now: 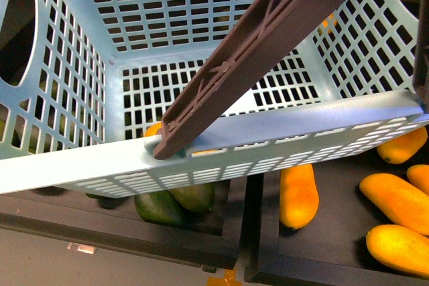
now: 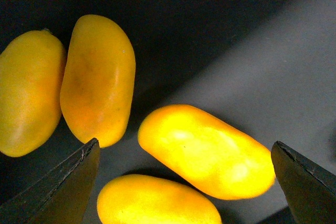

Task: Pick lemon and mango into basket

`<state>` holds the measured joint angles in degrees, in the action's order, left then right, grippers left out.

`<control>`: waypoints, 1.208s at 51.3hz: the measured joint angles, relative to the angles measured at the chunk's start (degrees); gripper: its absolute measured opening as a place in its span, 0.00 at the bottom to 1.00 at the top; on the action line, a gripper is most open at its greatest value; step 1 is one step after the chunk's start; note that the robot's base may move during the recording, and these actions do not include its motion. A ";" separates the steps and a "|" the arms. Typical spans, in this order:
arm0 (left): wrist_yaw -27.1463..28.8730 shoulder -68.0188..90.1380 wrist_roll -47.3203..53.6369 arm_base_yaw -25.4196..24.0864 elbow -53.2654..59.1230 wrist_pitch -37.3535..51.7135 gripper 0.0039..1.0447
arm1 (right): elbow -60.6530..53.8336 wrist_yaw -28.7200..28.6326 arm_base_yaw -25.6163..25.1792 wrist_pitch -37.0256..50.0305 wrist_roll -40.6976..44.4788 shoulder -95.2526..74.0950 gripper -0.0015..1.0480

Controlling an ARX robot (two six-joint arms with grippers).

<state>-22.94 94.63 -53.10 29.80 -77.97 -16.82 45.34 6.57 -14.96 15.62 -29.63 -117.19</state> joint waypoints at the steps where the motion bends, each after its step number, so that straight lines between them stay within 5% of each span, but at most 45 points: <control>1: 0.02 0.00 0.04 0.00 0.00 0.00 0.04 | 0.87 0.11 0.42 -0.24 -0.17 -0.96 0.92; 31: 0.11 0.00 0.07 0.00 0.00 0.00 0.04 | 20.52 1.18 6.78 -6.69 -4.87 -18.60 0.92; 62: 0.00 0.00 0.04 0.00 0.00 0.00 0.04 | 31.15 2.14 6.43 -10.69 -7.41 -28.79 0.92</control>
<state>-22.94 94.63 -53.06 29.80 -77.97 -16.82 76.49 8.71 -8.54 4.93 -37.04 -145.97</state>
